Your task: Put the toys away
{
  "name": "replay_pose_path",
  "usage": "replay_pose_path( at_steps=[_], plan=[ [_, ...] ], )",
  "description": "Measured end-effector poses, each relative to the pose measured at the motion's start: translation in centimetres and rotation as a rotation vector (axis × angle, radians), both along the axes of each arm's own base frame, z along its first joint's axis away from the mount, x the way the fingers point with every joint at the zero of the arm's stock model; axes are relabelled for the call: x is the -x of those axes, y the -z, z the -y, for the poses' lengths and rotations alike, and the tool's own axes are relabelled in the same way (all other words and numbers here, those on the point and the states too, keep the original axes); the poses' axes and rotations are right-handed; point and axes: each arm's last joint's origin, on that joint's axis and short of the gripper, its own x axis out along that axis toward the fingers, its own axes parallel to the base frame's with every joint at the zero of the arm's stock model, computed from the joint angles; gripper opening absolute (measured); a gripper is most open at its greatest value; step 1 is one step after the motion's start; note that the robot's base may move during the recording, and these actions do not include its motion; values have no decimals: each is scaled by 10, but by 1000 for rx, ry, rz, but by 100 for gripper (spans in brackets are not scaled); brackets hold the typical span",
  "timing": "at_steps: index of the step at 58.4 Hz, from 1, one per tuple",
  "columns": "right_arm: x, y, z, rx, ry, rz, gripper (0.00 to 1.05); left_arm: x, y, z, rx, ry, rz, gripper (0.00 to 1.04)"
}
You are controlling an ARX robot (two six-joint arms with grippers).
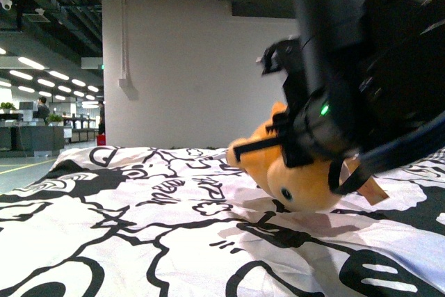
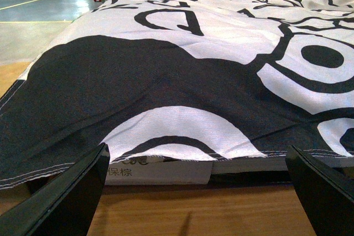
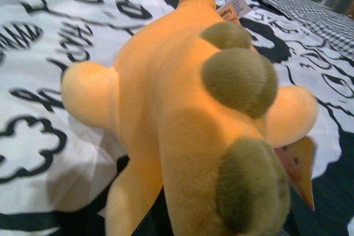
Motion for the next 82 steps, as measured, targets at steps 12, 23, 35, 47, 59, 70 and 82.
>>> replay_pose_path(
  at_steps=[12,23,35,47,59,70,82],
  plan=[
    [48,-47,54,-152,-155,136,7,0,0,0,0,0,0,98],
    [103,-44,105,-273,-220,175,7,0,0,0,0,0,0,98],
    [144,-23,125,-372,-211,176,7,0,0,0,0,0,0,98],
    [182,-3,134,-461,-211,177,7,0,0,0,0,0,0,98],
    [211,17,140,-497,-179,153,7,0,0,0,0,0,0,98],
    [212,17,140,-499,-177,155,7,0,0,0,0,0,0,98],
    [215,30,140,-351,-44,60,7,0,0,0,0,0,0,98]
  ],
)
